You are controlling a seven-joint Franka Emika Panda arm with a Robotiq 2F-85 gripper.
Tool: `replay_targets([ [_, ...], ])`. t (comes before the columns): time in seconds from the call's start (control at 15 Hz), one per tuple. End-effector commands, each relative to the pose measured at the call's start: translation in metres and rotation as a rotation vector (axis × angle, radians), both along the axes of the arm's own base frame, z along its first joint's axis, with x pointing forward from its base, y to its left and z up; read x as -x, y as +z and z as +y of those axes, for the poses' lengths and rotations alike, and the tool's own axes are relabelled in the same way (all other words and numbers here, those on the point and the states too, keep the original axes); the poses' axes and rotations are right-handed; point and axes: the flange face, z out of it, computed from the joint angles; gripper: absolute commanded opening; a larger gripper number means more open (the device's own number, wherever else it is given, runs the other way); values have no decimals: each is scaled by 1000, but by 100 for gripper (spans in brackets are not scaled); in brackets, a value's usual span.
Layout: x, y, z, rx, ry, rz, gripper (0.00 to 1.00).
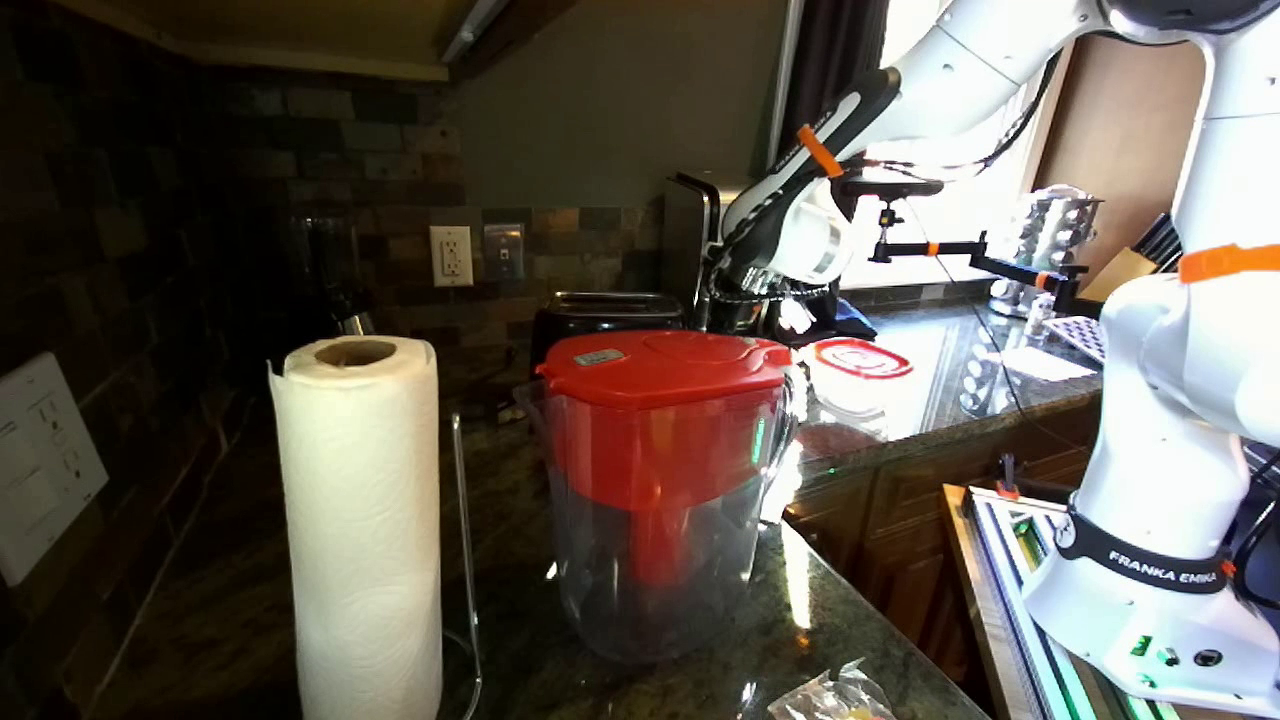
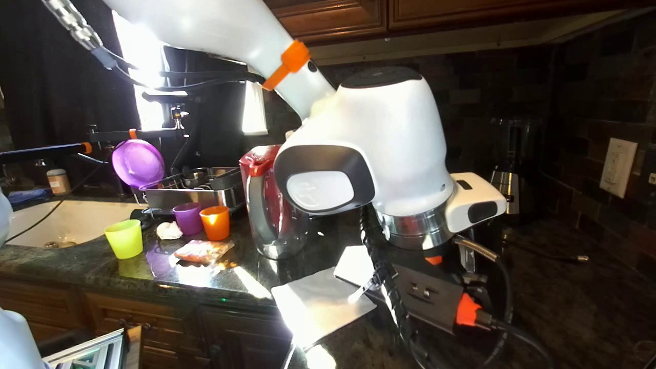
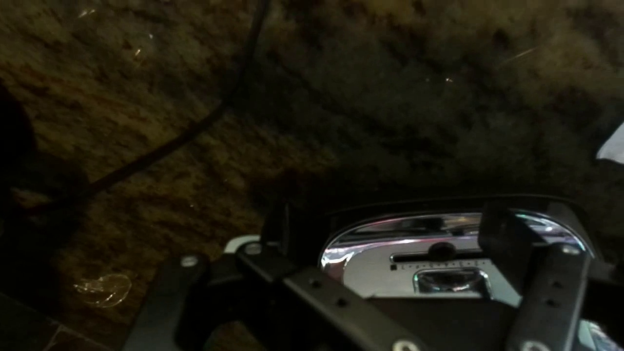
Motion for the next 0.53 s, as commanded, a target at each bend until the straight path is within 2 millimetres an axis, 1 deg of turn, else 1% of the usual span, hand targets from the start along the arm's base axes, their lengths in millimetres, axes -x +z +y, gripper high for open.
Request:
replay_targets([
  [0.0, 7, 0, 5, -35, 19, 33, 100],
  [0.47, 12, 2, 14, -72, 40, 37, 100],
])
